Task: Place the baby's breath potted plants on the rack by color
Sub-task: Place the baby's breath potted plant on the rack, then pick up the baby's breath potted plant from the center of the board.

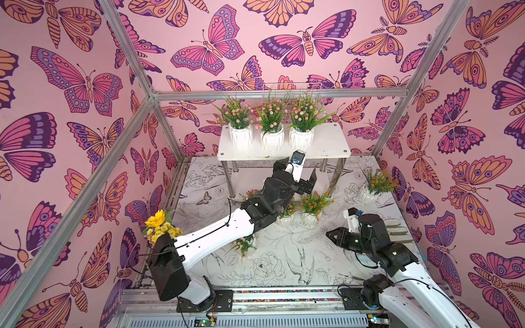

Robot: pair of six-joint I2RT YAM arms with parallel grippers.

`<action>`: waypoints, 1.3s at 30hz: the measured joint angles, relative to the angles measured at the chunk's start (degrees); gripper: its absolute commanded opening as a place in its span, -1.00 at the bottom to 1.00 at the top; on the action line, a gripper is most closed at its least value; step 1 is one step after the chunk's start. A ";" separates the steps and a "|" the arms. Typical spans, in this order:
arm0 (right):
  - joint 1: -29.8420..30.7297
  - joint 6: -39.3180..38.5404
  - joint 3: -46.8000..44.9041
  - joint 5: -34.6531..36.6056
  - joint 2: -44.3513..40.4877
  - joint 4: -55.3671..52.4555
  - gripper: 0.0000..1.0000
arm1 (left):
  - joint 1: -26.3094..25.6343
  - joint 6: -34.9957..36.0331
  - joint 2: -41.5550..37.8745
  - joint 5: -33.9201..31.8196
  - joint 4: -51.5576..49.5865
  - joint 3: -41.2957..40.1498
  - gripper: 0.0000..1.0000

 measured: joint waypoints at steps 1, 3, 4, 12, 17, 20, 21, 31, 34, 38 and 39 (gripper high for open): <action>0.28 0.02 -0.11 0.20 0.24 0.28 -0.47 | -0.13 -0.28 -1.16 -0.02 0.09 -1.51 0.99; 1.33 0.04 -0.15 0.44 0.68 0.81 -0.47 | -0.15 -0.81 -3.28 -0.11 0.04 -4.35 0.99; 2.10 0.07 -0.15 0.76 1.01 1.22 -0.47 | -0.15 -1.11 -4.37 -0.17 -0.09 -5.99 0.99; 11.17 0.55 -0.11 5.88 7.58 5.05 -0.45 | -0.15 -4.85 -13.97 -0.20 -4.87 -16.50 0.98; 20.90 0.68 2.67 12.35 15.74 6.80 -0.44 | -0.02 -7.87 -21.68 -0.85 -9.81 -21.49 0.98; 26.10 0.70 6.51 15.28 21.38 8.81 -0.44 | 1.64 -10.29 -26.84 -0.33 -13.11 -24.96 0.95; 27.43 0.68 7.80 15.93 23.21 9.70 -0.43 | 2.84 -11.30 -28.96 -0.11 -14.58 -26.18 0.95; 37.13 0.24 22.23 20.02 43.15 16.48 -0.45 | 9.77 -17.00 -43.21 1.05 -23.74 -30.99 0.93; 38.03 -0.07 26.27 20.31 48.43 17.59 -0.45 | 10.12 -17.59 -44.44 0.63 -25.83 -31.23 0.93; 38.80 -0.94 30.67 20.37 54.34 18.18 -0.43 | 10.38 -18.05 -46.80 -0.11 -27.96 -32.50 0.93; 38.99 -1.09 31.76 20.33 55.93 18.27 -0.43 | 10.47 -18.25 -47.45 -0.24 -28.33 -32.89 0.93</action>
